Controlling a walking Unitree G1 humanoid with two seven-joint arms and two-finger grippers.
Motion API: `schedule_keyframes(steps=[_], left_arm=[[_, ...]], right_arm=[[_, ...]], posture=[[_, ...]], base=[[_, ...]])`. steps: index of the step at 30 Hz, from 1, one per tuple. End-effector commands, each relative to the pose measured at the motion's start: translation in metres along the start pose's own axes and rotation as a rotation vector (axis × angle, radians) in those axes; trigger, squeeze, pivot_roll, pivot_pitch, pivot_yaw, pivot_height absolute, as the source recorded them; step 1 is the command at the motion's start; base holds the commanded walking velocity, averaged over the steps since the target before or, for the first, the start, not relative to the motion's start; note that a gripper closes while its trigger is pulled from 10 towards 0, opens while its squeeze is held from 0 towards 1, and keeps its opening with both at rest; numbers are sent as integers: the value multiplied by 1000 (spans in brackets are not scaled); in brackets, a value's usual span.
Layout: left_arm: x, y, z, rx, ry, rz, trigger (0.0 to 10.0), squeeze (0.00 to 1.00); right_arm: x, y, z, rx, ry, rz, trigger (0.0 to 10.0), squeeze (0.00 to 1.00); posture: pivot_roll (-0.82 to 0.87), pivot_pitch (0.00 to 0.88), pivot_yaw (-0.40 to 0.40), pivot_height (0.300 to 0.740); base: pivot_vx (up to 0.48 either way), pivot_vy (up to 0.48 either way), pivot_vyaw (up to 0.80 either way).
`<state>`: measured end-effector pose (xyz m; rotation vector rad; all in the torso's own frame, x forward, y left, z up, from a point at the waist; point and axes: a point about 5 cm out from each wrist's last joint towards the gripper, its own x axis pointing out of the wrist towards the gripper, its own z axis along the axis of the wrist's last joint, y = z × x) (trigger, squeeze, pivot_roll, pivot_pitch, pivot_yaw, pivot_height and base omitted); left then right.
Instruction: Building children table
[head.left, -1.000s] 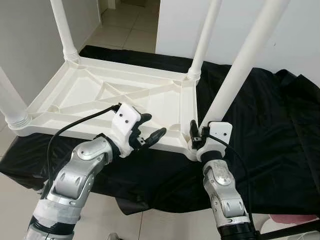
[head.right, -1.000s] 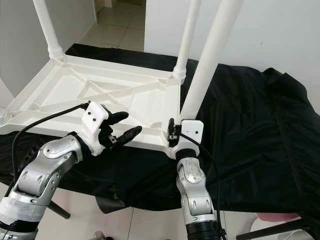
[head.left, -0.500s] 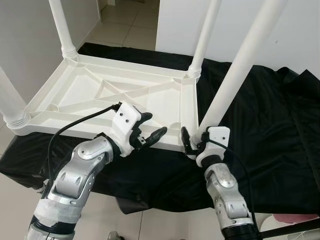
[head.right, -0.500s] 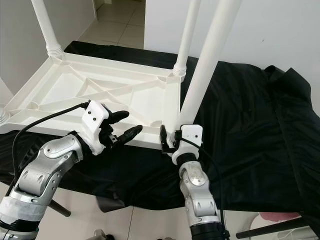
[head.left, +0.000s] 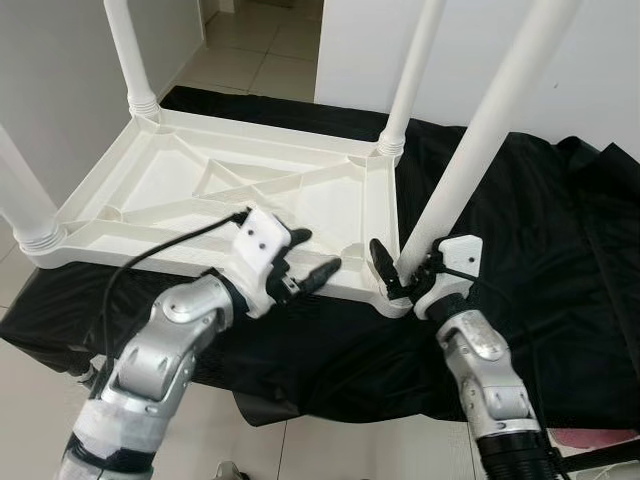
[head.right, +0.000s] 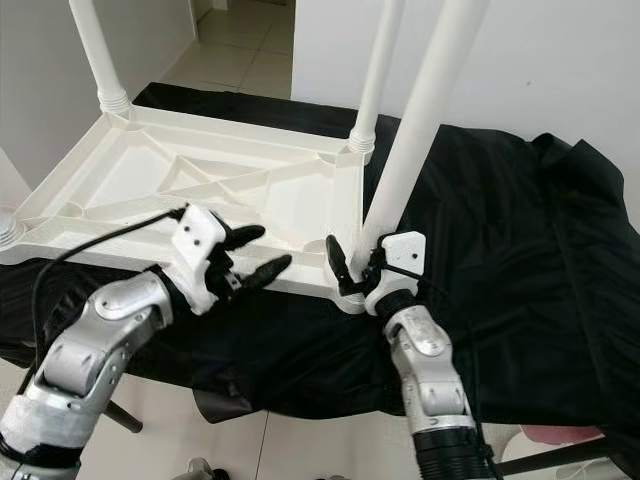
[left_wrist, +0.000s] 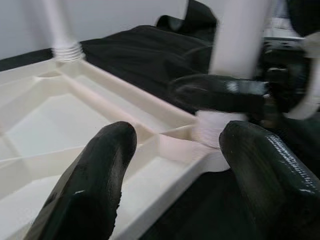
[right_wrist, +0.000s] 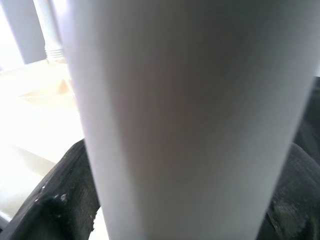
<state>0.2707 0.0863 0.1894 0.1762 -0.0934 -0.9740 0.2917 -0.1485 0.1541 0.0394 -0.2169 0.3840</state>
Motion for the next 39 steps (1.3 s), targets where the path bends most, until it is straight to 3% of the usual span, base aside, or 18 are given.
schedule_keyframes(steps=[1, 14, 15, 16, 18, 19, 20, 21, 22, 34, 35, 39], left_arm=[[2, -10, 1, 4, 2, -70, 10000, 0], [7, -23, 0, 25, 9, -133, 10000, 0], [7, -24, 0, 25, 10, -134, 10000, 0], [7, -23, 0, 26, 10, -133, 10000, 0], [7, -23, 0, 26, 10, -133, 10000, 0], [8, -23, 0, 27, 10, -131, 10000, 0], [8, -23, 0, 27, 10, -131, 10000, 0], [8, -23, 1, 28, 9, -129, 10000, 0], [7, -22, 1, 30, 10, -127, 10000, 0], [7, -21, 2, 39, 7, -118, 10000, 0], [7, -21, 2, 40, 7, -118, 10000, 0], [7, -21, 1, 42, 9, -122, 10000, 0]], right_arm=[[-1, -5, 0, 8, 6, 36, 10000, 0], [-2, -22, 0, -41, 64, 211, 10000, 0], [-1, -24, 1, -47, 62, 208, 9333, 0], [-1, -26, 1, -51, 62, 213, 5882, 0], [-1, -26, 1, -51, 62, 213, 5882, 0], [0, -28, 1, -53, 63, 214, 3725, 0], [0, -28, 1, -53, 63, 214, 3725, 0], [0, -30, 1, -55, 63, 217, 510, 0], [0, -30, 1, -56, 63, 218, 0, 0], [0, -30, -2, -43, 66, 239, 0, 0], [-1, -31, -1, -39, 69, 229, 9569, 0], [-2, -32, -1, -39, 76, 206, 10000, 0]], posture=[[32, 72, -67, 740], [32, 62, -66, 740], [32, 62, -66, 740], [33, 60, -65, 740], [33, 60, -65, 740], [34, 60, -67, 740], [34, 60, -67, 740], [35, 59, -68, 740], [35, 59, -68, 740], [35, 47, -69, 740], [32, 46, -71, 740], [31, 46, -72, 740]], base=[[0, 0, 0], [0, 0, 0], [0, 0, 0], [0, 0, 0], [0, 0, 0], [0, 0, 0], [0, 0, 0], [0, 0, 0], [0, 0, 0], [0, 0, 0], [0, 0, 0], [0, 0, 0]])
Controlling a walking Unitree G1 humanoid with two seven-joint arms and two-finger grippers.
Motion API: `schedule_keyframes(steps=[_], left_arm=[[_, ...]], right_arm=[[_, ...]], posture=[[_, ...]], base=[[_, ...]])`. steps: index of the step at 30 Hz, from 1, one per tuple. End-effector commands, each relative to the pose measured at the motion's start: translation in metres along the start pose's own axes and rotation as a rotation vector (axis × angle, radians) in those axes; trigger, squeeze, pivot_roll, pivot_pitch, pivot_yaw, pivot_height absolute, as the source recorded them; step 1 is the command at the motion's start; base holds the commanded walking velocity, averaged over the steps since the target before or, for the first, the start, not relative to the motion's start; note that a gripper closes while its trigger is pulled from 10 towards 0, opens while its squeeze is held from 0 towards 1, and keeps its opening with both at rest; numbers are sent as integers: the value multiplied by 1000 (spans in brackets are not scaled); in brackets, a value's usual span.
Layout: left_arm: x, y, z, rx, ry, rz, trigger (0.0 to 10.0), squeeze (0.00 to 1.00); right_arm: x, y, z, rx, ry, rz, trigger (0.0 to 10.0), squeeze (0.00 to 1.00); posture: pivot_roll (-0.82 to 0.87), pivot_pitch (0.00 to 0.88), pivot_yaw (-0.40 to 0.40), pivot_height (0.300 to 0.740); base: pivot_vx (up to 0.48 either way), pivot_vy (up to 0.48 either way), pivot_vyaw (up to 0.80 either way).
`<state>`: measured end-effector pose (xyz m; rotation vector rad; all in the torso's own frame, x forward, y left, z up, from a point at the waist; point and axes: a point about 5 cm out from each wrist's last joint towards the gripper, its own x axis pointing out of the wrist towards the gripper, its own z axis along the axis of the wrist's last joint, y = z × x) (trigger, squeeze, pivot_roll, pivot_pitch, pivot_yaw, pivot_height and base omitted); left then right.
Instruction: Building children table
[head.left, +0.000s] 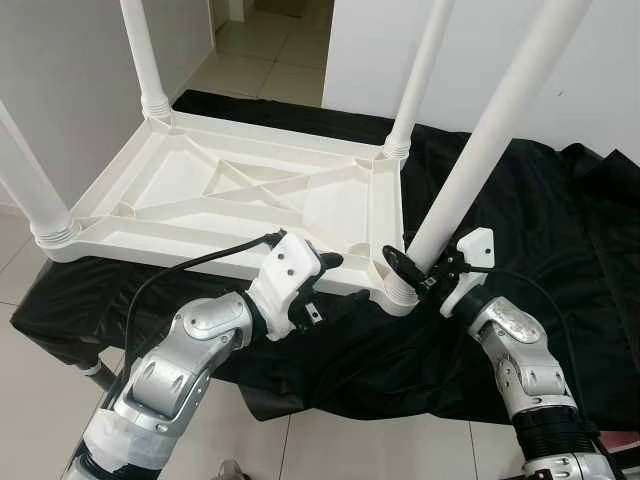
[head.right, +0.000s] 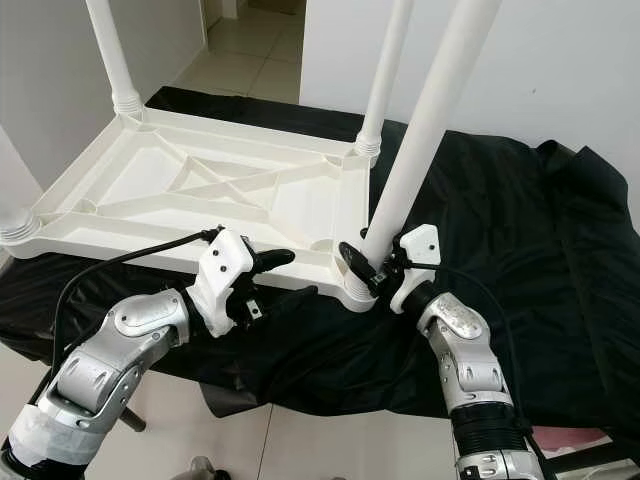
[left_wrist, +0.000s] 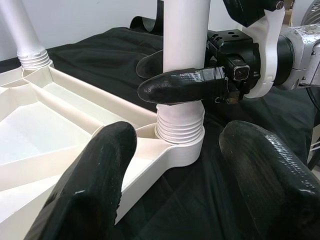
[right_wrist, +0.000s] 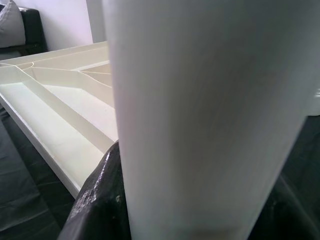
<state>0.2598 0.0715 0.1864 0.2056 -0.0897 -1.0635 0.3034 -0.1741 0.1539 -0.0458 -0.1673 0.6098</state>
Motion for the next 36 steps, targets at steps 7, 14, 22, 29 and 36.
schedule_keyframes(steps=[7, 14, 22, 29, 36], left_arm=[[1, -3, 0, 21, 5, -28, 10000, 0], [0, -3, -1, 17, 10, -24, 10000, 0], [-1, -6, -2, 6, 10, -13, 10000, 0], [-1, -10, -4, 0, 15, -20, 10000, 0], [-2, -7, -4, 1, 18, -20, 10000, 0]], right_arm=[[-3, -3, -6, -24, 67, -200, 10000, 0], [-6, 9, -11, 5, 86, -398, 10000, 0], [-6, 36, -15, 121, 76, -801, 10000, 0], [-2, 39, -15, 136, 97, -779, 10000, 0], [1, 37, -17, 215, 154, -897, 10000, 0]], posture=[[30, 43, -71, 740], [28, 49, -79, 740], [40, 60, -96, 740], [38, 66, -97, 740], [37, 74, -85, 740]], base=[[0, 0, 0], [0, 0, 0], [0, 0, 0], [0, 0, 0], [0, 0, 0]])
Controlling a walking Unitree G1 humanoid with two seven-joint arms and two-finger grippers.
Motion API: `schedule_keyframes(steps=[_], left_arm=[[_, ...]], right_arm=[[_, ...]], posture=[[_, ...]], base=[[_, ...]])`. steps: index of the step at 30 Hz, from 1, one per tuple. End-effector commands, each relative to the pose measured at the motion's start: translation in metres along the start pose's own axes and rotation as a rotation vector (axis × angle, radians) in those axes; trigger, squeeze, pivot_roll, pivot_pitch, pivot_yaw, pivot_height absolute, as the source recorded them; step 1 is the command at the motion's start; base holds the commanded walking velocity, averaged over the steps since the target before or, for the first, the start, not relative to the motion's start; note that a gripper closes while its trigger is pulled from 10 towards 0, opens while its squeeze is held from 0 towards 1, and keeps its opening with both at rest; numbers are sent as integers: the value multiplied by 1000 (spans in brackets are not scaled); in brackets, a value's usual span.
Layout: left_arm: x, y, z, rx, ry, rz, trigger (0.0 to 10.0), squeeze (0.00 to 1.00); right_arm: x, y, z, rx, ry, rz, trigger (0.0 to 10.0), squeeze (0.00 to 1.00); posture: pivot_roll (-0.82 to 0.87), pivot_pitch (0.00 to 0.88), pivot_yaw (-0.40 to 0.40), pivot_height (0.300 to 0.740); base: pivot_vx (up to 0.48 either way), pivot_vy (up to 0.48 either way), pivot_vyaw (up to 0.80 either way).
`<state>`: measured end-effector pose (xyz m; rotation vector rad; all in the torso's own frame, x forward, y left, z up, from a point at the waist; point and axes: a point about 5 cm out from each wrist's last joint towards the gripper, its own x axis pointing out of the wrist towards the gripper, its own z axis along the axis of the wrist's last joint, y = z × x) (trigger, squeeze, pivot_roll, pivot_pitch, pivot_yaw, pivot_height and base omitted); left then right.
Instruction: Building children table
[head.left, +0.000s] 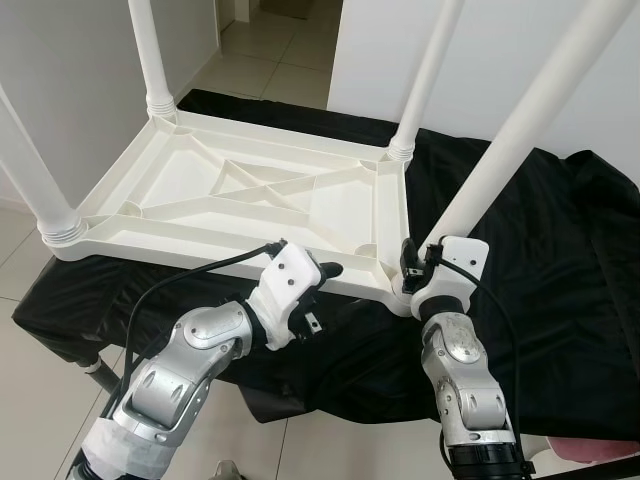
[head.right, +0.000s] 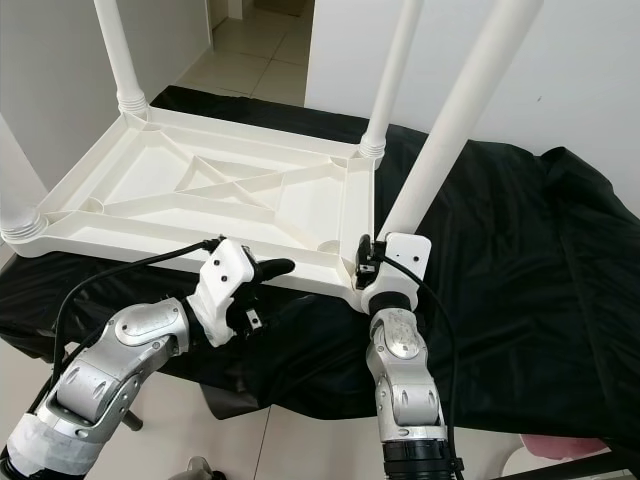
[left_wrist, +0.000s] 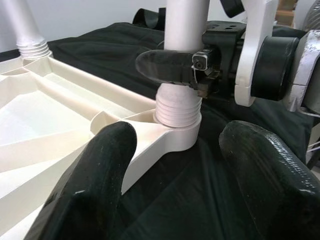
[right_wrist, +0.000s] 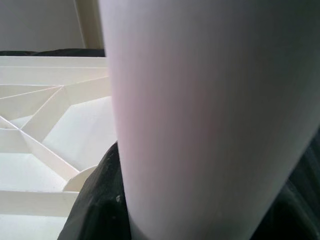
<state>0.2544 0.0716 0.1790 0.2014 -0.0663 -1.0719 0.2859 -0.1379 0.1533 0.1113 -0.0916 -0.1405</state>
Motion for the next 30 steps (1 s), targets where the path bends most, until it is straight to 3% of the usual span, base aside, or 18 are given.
schedule_keyframes(steps=[1, 9, 14, 22, 23, 30], left_arm=[[0, -1, 3, 16, 3, -10, 10000, 0], [-4, 0, 4, 18, 13, -5, 10000, 0], [-5, 0, 2, 16, 23, -3, 10000, 0], [-2, 3, 4, 19, 13, -16, 10000, 0], [0, 2, 7, 19, 5, -20, 10000, 0], [3, 4, 8, 36, 0, -24, 10000, 0]], right_arm=[[0, -8, -21, 77, 147, -181, 10000, 0], [4, -6, -25, 118, 178, -244, 10000, 0], [1, -6, -28, 71, 170, -242, 10000, 0], [4, -8, -18, 23, 79, -126, 10000, 0], [6, -16, -10, 33, 14, -74, 10000, 1000], [16, -33, 0, 28, -65, 97, 10000, 1000]], posture=[[37, 74, -85, 740], [57, 91, -68, 740], [57, 96, -56, 740], [39, 89, -36, 740], [40, 85, -29, 740], [31, 59, -45, 740]], base=[[0, 0, 0], [0, 0, 0], [0, 0, 0], [0, 0, 0], [0, 0, 0], [0, 0, 0]])
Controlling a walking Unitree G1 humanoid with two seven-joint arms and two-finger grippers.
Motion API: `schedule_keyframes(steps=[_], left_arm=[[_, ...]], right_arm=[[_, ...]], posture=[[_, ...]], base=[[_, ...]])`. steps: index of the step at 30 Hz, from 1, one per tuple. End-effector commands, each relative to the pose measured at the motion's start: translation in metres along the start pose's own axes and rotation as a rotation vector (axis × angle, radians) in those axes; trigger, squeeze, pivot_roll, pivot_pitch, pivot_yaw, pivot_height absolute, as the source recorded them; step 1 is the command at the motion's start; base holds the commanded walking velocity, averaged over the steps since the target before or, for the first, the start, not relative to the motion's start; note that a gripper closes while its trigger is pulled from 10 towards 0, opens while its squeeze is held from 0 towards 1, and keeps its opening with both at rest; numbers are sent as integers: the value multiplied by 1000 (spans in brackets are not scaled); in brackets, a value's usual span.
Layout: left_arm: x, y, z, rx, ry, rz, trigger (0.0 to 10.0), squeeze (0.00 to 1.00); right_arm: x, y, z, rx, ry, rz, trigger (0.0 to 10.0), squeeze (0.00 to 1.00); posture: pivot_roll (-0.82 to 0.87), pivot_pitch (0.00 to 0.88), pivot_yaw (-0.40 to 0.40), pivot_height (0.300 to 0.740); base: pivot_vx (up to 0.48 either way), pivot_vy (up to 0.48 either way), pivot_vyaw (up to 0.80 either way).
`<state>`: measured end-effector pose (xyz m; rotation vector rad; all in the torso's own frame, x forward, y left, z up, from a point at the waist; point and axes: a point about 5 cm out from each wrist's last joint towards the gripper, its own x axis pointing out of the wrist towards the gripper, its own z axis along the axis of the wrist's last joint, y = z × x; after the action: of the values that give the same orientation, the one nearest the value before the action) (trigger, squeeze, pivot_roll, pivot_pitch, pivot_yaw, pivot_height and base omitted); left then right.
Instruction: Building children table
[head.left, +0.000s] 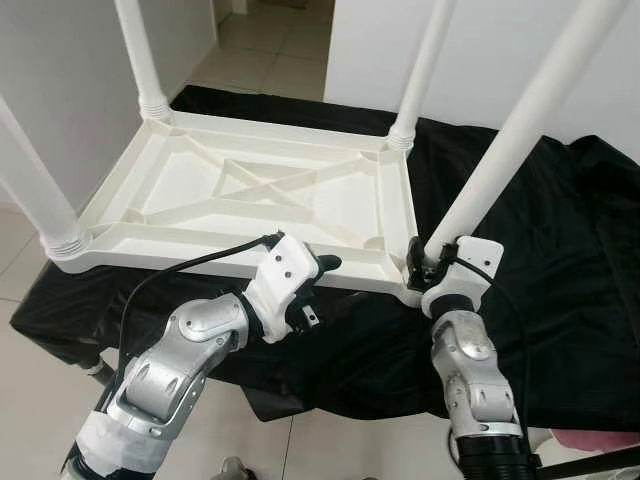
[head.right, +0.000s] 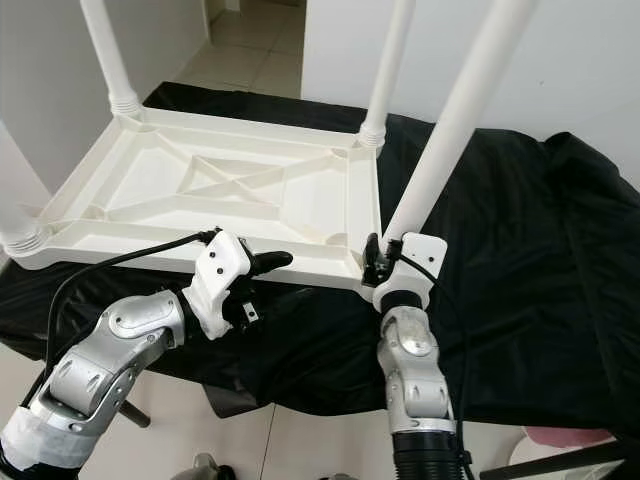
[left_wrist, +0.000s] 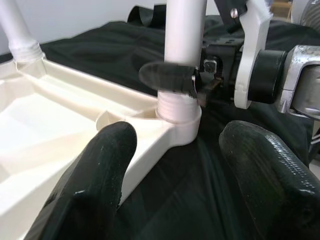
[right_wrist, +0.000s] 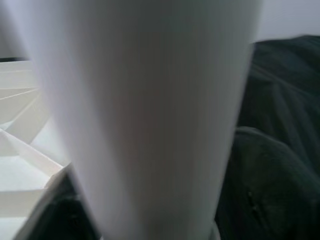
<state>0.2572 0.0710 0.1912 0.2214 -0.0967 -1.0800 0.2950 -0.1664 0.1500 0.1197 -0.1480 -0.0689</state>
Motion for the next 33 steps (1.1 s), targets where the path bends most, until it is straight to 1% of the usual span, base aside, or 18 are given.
schedule_keyframes(steps=[1, 5, 6, 7, 8, 10, 12, 15, 16, 18, 20, 21, 22, 23, 24, 25, 26, 33], left_arm=[[2, -1, -4, 4, 15, -17, 10000, 0], [4, 1, -2, 17, 12, -7, 10000, 0], [4, 2, -2, 19, 10, -5, 10000, 0], [6, 4, -3, 21, 11, 1, 10000, 0], [6, 4, -3, 21, 11, 1, 10000, 0], [8, 5, -3, 24, 6, 3, 10000, 0], [8, 5, -3, 24, 6, 3, 10000, 0], [11, 1, -2, 28, -2, -6, 10000, 0], [11, 1, -2, 28, -2, -6, 10000, 0], [13, -5, -2, 30, -1, -21, 10000, 0], [15, -9, -2, 31, -2, -34, 10000, 0], [16, -10, -2, 35, 2, -39, 10000, 0], [17, -11, -3, 38, 4, -42, 10000, 0], [17, -11, -3, 38, 4, -42, 10000, 0], [17, -12, -3, 39, 5, -44, 10000, 0], [17, -12, -3, 39, 5, -44, 10000, 0], [18, -14, -3, 44, 4, -46, 10000, 0], [18, -18, -6, 58, 17, -57, 10000, 0]], right_arm=[[2, -6, 2, 13, -14, 23, 10000, 1000], [6, -13, 3, -28, -18, 92, 10000, 1000], [8, -17, 3, -52, -13, 127, 10000, 565], [11, -19, 3, -56, -4, 175, 10000, 0], [11, -19, 3, -56, -4, 175, 10000, 0], [16, -20, 3, -60, 6, 285, 10000, 0], [16, -20, 3, -60, 6, 285, 10000, 0], [23, -20, 3, -84, 19, 457, 10000, 0], [23, -20, 3, -84, 19, 457, 10000, 0], [28, -19, 2, -102, 42, 570, 10000, 0], [32, -18, 2, -109, 51, 618, 10000, 0], [34, -18, 1, -117, 58, 628, 6549, 0], [37, -18, 1, -134, 61, 627, 4275, 0], [37, -18, 1, -134, 61, 627, 4275, 0], [38, -19, 0, -148, 64, 622, 3373, 0], [38, -19, 0, -148, 64, 622, 3373, 0], [40, -20, -1, -154, 73, 623, 0, 0], [42, -28, -7, -133, 112, 626, 0, 0]], posture=[[31, 59, -45, 740], [38, 46, -48, 740], [18, 44, -50, 740], [20, 44, -54, 740], [20, 44, -54, 740], [19, 41, -54, 740], [19, 41, -54, 740], [23, 43, -62, 740], [23, 43, -62, 740], [32, 42, -68, 740], [38, 41, -71, 740], [41, 40, -72, 740], [41, 40, -72, 740], [41, 40, -72, 740], [41, 40, -72, 740], [41, 40, -72, 740], [47, 41, -74, 740], [50, 40, -77, 740]], base=[[0, 0, 0], [0, 0, 0], [0, 0, 0], [0, 0, 0], [0, 0, 0], [0, 0, 0], [0, 0, 0], [0, 0, 0], [0, 0, 0], [0, 0, 0], [0, 0, 0], [0, 0, 0], [0, 0, 0], [0, 0, 0], [0, 0, 0], [0, 0, 0], [0, 0, 0], [0, 0, 0]])
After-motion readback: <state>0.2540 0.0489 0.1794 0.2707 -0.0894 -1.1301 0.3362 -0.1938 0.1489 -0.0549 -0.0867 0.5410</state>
